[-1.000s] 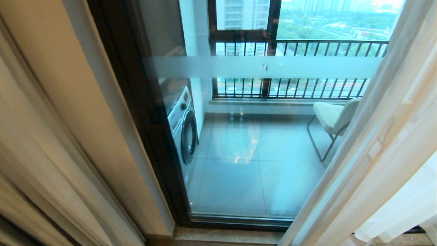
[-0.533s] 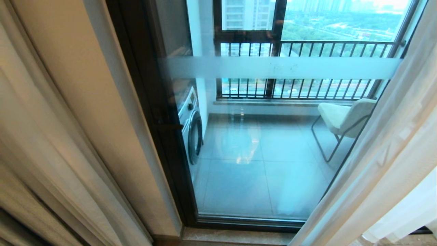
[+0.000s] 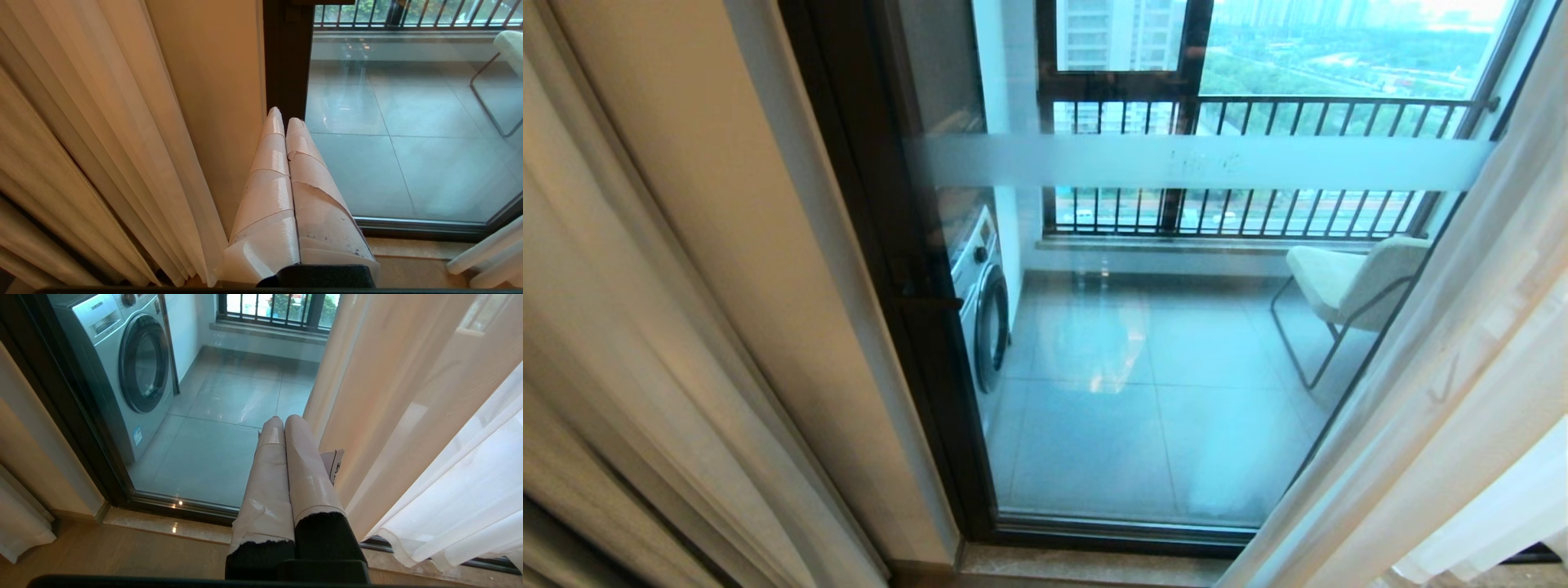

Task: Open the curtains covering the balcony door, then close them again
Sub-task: Close the inner curtains on both sides

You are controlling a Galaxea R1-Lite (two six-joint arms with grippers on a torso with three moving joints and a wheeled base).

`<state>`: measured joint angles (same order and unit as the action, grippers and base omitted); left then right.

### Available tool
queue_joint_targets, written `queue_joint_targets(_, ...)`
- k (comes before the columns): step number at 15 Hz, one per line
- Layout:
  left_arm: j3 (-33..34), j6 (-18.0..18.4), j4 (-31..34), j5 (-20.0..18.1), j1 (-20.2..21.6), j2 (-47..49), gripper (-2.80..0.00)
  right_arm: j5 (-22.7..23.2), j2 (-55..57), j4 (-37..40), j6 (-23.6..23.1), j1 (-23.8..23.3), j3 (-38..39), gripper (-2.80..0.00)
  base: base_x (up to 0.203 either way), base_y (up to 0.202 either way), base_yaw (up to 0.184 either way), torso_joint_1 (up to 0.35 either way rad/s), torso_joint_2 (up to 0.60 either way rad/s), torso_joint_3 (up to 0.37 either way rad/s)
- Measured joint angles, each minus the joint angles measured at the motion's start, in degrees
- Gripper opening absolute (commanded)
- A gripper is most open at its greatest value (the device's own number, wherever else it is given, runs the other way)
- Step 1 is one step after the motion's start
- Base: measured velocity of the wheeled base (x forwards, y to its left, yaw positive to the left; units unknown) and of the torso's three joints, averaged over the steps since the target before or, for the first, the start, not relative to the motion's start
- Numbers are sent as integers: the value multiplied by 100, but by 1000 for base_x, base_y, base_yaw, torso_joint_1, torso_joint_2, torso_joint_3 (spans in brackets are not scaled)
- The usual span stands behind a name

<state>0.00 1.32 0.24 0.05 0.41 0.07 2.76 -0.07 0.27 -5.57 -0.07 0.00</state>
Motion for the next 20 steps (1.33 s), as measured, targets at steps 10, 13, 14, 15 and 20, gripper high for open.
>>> queue_joint_targets(10,0,-5,-1,-7,0,0,-280,-1,0,0,-2,-2,0,-280,0,0,0,0,0,0)
queue_joint_targets(13,0,-11,-7,-5,0,0,-280,-1,0,-2,1,-2,0,-280,0,0,0,0,0,0)
queue_joint_targets(14,0,6,-4,-7,0,0,-280,0,0,-1,-2,-2,0,-280,0,0,0,0,0,0)
queue_joint_targets(15,0,57,-2,-13,0,0,-280,2,0,0,-2,-2,0,-280,0,0,0,0,0,0)
queue_joint_targets(20,-311,140,-24,-21,0,0,-280,-1,0,-1,-2,-2,0,-280,0,0,0,0,0,0)
